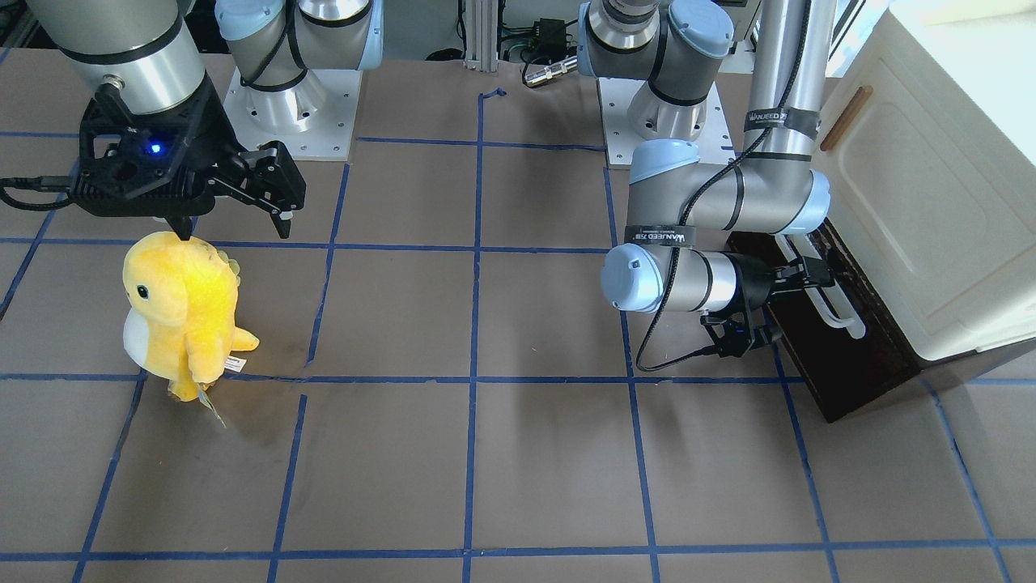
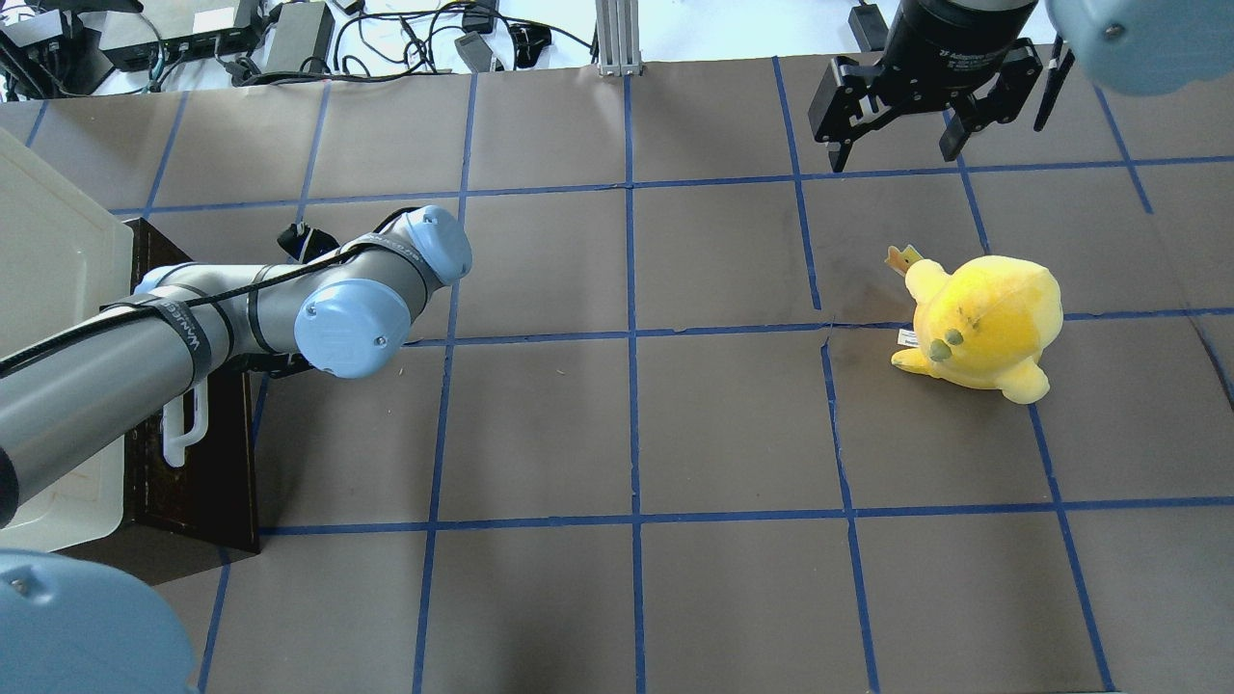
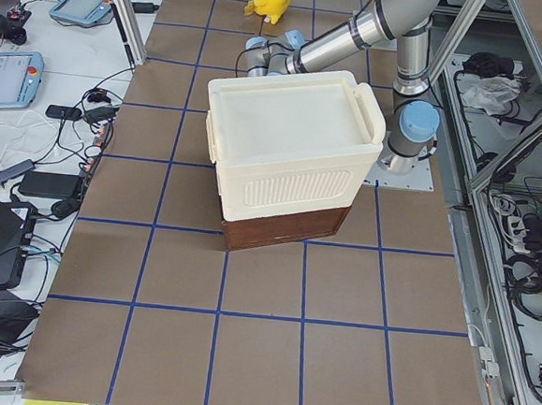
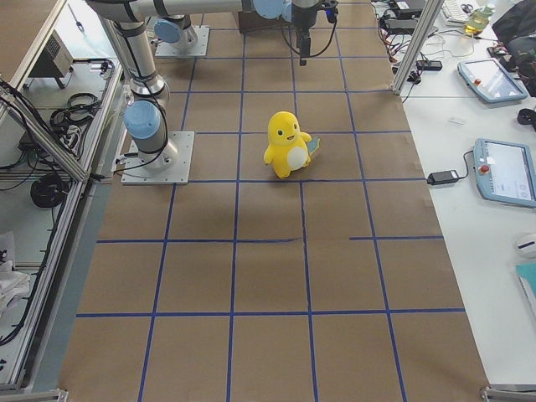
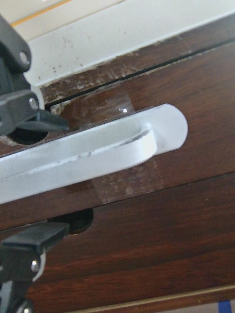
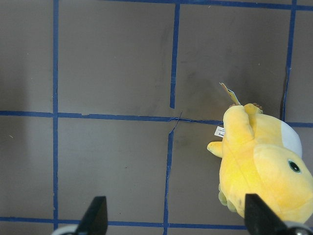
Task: Pull drawer sideways
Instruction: 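Close the left gripper on the white handle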
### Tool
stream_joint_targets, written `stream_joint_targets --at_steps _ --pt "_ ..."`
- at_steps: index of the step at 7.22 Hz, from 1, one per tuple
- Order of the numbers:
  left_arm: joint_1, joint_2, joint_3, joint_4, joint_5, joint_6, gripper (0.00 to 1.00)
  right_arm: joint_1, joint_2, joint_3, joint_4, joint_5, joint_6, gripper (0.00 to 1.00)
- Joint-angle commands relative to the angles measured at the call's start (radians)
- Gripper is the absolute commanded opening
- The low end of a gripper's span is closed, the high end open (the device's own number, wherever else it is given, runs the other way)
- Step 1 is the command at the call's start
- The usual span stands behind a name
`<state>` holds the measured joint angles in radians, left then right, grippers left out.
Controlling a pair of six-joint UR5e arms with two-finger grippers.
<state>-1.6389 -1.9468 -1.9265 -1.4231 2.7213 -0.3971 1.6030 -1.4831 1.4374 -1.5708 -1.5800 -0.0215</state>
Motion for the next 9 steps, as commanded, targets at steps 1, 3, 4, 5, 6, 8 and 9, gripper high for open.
stream_joint_targets --at_steps 1,3,4,5,6,8,9 --pt "-0.002 0.006 0.001 0.001 -0.008 0.006 0.71 0.000 0.000 0.000 0.000 0.000 0.000 1.00" --pt "0.033 0.006 -0.003 0.001 -0.003 0.006 0.67 0.000 0.000 0.000 0.000 0.000 0.000 1.00" --pt "0.033 0.006 -0.003 0.001 -0.006 0.006 0.67 0.000 0.000 0.000 0.000 0.000 0.000 1.00" --pt "0.031 0.008 -0.005 0.000 -0.011 0.004 0.67 0.000 0.000 0.000 0.000 0.000 -0.002 1.00" --pt "0.028 0.008 -0.003 0.000 -0.011 0.004 0.67 0.000 0.000 0.000 0.000 0.000 0.000 1.00" --pt "0.025 0.003 -0.002 0.000 -0.012 0.004 0.67 0.000 0.000 0.000 0.000 0.000 0.000 1.00" --pt "0.025 0.002 -0.003 0.000 -0.012 0.003 0.67 0.000 0.000 0.000 0.000 0.000 0.000 1.00"
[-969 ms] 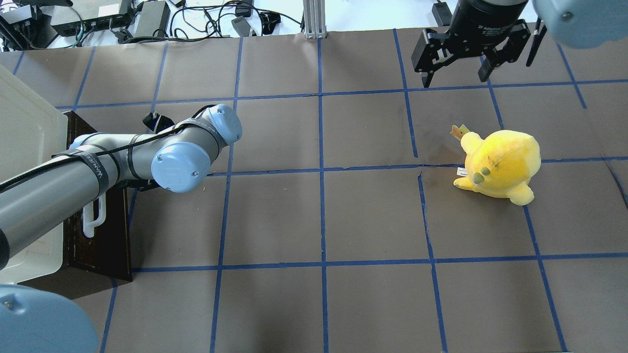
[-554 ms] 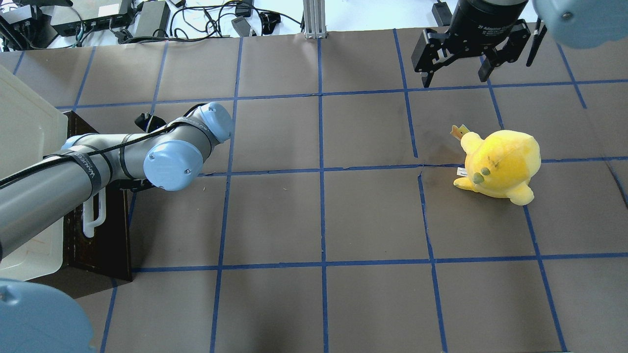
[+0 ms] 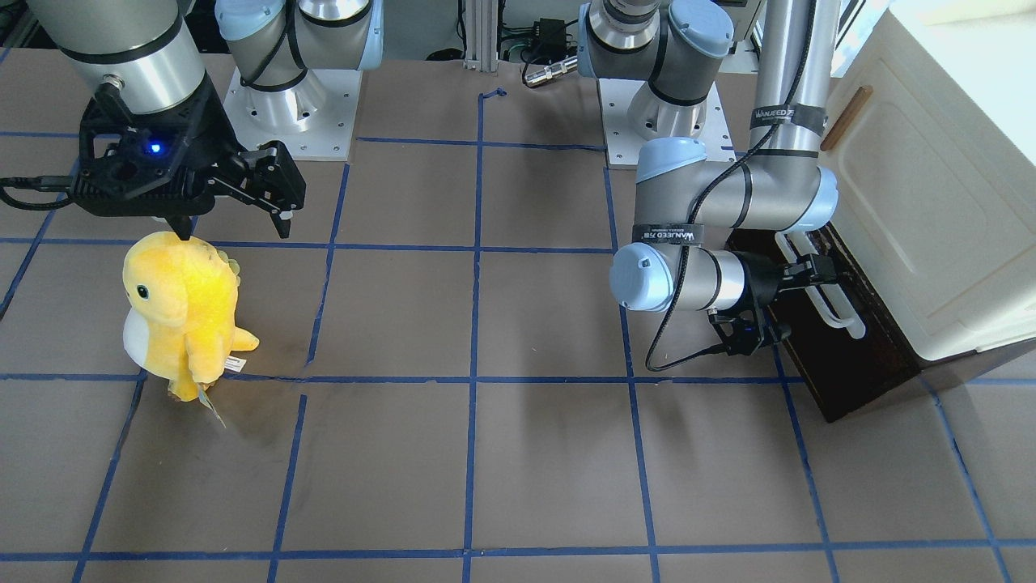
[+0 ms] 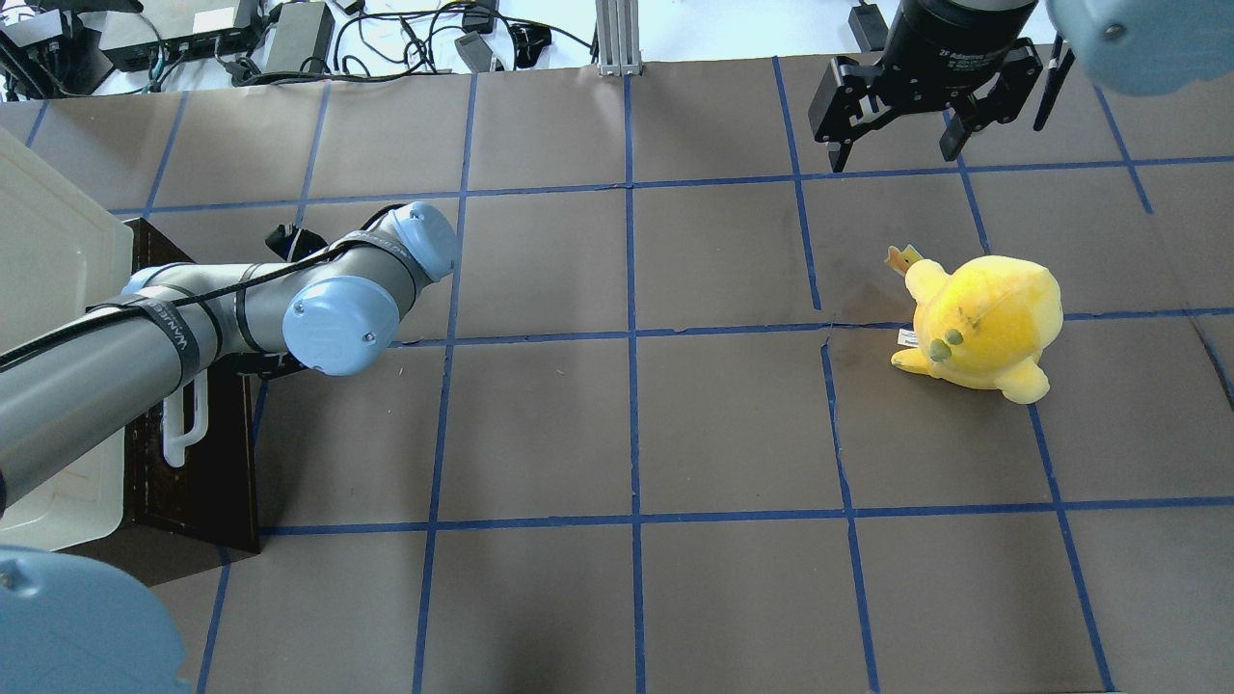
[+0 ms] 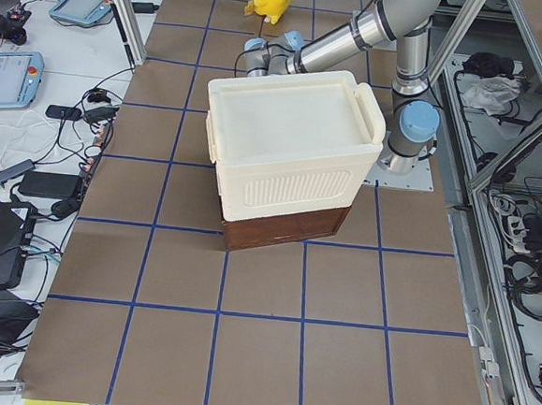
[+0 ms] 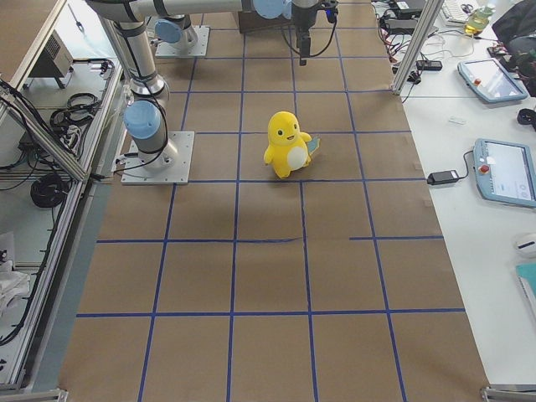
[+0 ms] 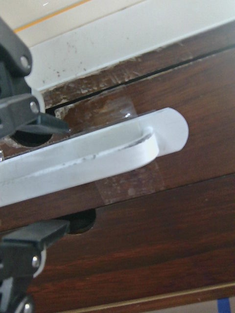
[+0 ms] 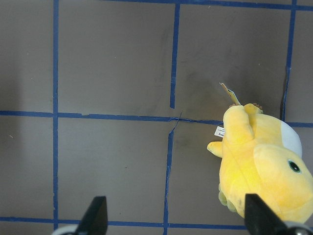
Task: Pull drawer sideways
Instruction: 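Close the left gripper on the white handle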
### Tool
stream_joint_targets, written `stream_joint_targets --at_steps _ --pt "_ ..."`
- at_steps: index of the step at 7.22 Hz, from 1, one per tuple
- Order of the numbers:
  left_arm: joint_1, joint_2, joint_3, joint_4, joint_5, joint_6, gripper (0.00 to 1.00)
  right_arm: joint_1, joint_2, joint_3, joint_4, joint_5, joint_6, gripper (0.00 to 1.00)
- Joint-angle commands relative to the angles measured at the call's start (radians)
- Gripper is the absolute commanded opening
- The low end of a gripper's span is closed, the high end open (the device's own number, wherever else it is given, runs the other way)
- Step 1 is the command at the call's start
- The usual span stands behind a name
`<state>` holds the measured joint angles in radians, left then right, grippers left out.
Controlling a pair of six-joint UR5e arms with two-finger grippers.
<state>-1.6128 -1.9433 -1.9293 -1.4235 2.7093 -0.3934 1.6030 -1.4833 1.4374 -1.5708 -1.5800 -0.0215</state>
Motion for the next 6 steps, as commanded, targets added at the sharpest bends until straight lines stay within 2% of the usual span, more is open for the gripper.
stream_joint_targets --at_steps 1,6 --pt "0.001 -0.002 0.000 0.000 0.004 0.001 0.63 0.000 0.000 0.000 0.000 0.000 0.000 1.00" --pt "0.001 -0.002 0.000 0.000 0.001 0.001 0.57 0.000 0.000 0.000 0.000 0.000 0.000 1.00"
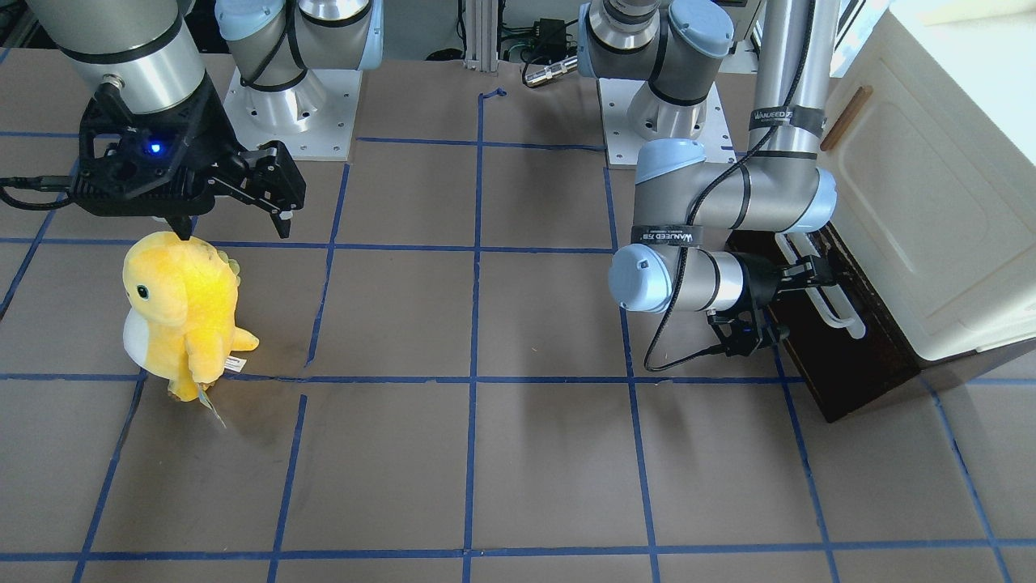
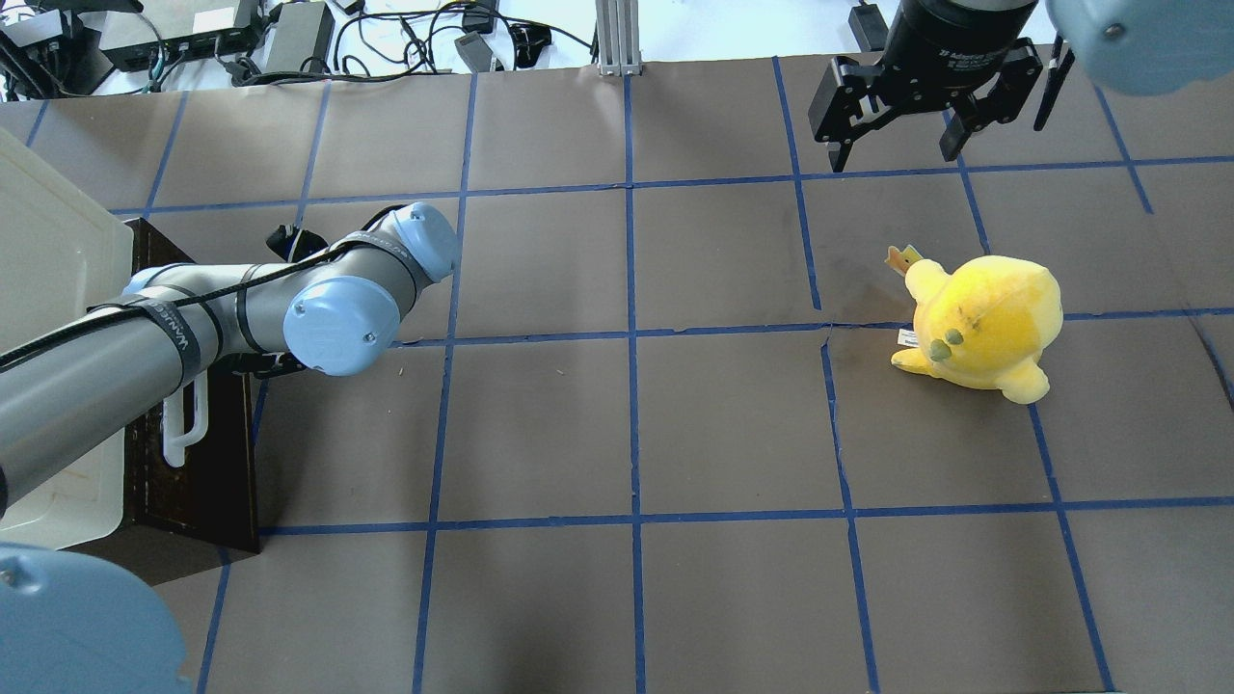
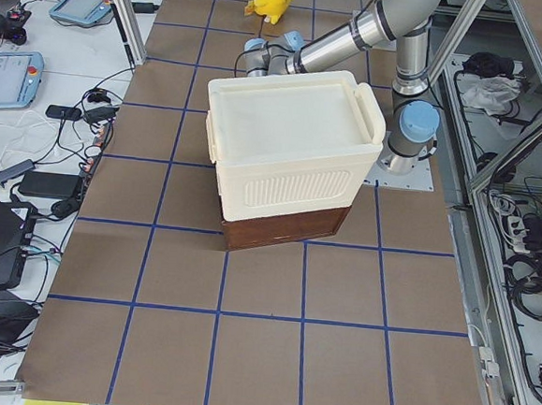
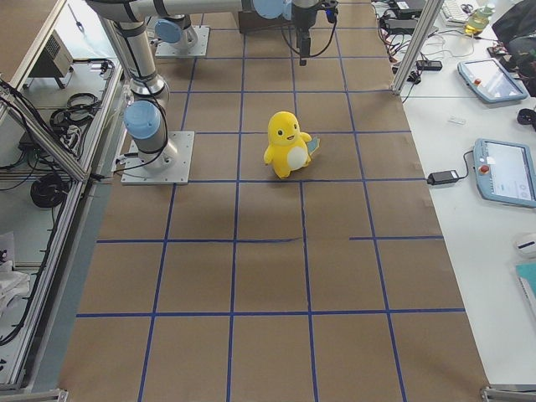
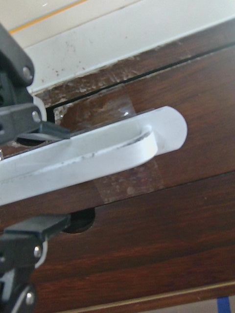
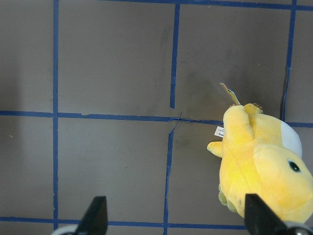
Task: Pull drawer sideways
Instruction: 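Close the left gripper on the white handle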
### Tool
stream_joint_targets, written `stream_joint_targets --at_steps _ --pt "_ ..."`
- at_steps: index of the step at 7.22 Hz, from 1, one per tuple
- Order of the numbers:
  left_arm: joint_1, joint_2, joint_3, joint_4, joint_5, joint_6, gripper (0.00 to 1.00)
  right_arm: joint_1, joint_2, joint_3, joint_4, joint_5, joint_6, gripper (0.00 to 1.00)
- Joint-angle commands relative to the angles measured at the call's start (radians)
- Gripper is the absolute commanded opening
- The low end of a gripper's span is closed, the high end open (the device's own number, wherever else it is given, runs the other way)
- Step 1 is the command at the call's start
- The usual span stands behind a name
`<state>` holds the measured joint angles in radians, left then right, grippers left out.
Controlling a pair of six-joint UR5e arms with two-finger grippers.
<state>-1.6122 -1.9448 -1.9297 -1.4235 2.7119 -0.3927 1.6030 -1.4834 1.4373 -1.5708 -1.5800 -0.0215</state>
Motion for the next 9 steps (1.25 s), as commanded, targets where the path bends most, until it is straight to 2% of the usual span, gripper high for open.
stream_joint_targets --at_steps 1,9 --pt "0.000 0.000 0.000 0.000 -0.001 0.000 0.55 0.000 0.000 0.000 0.000 0.000 -0.001 1.00" --pt "0.000 0.000 0.000 0.000 -0.001 0.000 0.40 0.000 0.000 0.000 0.000 0.000 0.000 1.00"
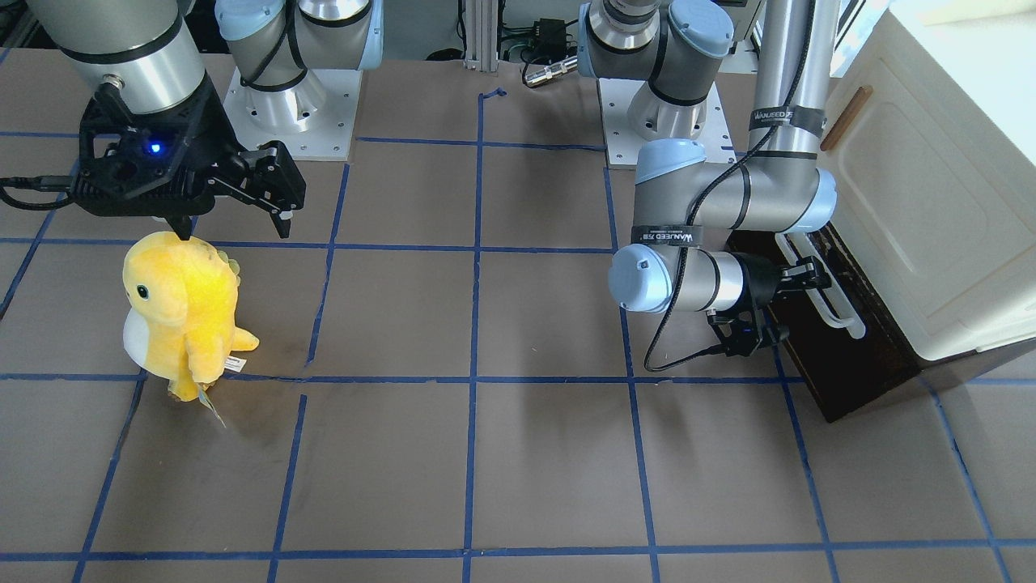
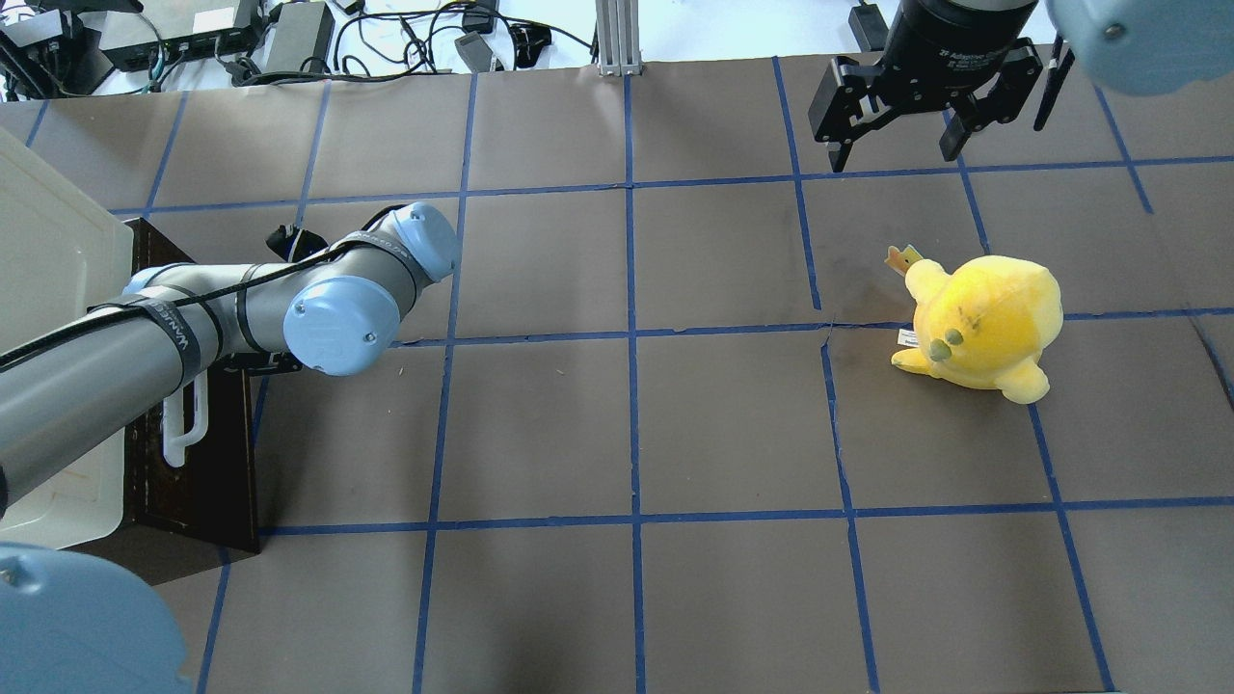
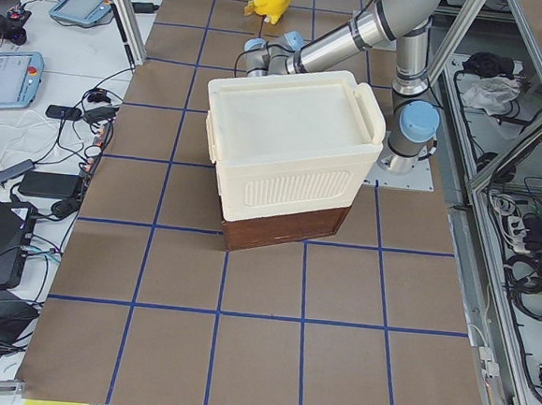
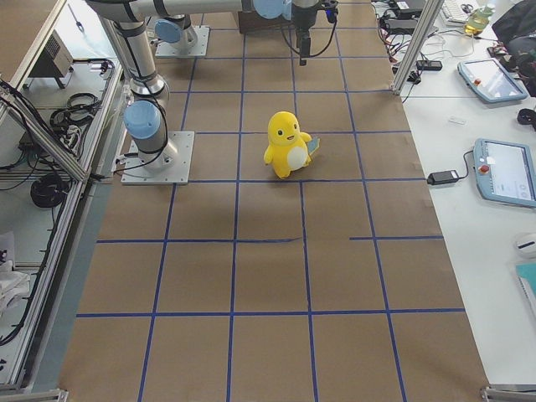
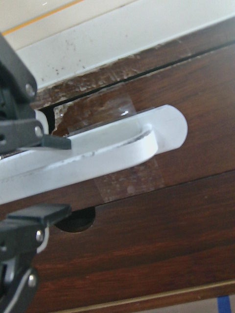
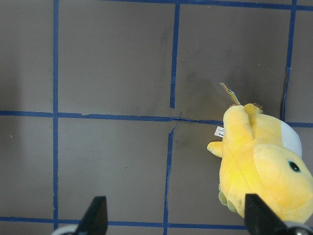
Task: Pull drawer sideways
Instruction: 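Close the left gripper on the white handle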
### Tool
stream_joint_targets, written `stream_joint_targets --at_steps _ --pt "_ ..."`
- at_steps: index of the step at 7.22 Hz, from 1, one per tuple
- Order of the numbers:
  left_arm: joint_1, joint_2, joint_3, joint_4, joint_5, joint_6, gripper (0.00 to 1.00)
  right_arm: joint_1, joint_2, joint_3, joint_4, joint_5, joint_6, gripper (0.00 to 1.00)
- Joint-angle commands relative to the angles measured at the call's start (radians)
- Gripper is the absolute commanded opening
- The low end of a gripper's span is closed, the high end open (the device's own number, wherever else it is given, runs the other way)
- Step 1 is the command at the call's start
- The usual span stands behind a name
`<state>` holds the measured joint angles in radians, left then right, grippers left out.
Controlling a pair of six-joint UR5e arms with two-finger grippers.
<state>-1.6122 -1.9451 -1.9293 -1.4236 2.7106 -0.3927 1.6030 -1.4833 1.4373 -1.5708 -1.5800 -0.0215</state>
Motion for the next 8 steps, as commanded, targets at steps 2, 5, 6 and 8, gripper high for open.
stream_joint_targets --at_steps 2,5,6,8 --pt "0.000 0.002 0.001 0.000 0.000 0.003 0.38 0.000 0.000 0.000 0.000 0.000 0.000 1.00" --pt "-0.002 0.000 0.003 0.003 -0.002 0.005 0.37 0.000 0.000 0.000 0.000 0.000 0.000 1.00" --pt "-0.002 -0.002 0.003 0.003 -0.003 0.005 0.34 0.000 0.000 0.000 0.000 0.000 0.000 1.00" --pt "-0.002 0.000 0.003 0.003 -0.003 0.005 0.25 0.000 0.000 0.000 0.000 0.000 0.000 1.00"
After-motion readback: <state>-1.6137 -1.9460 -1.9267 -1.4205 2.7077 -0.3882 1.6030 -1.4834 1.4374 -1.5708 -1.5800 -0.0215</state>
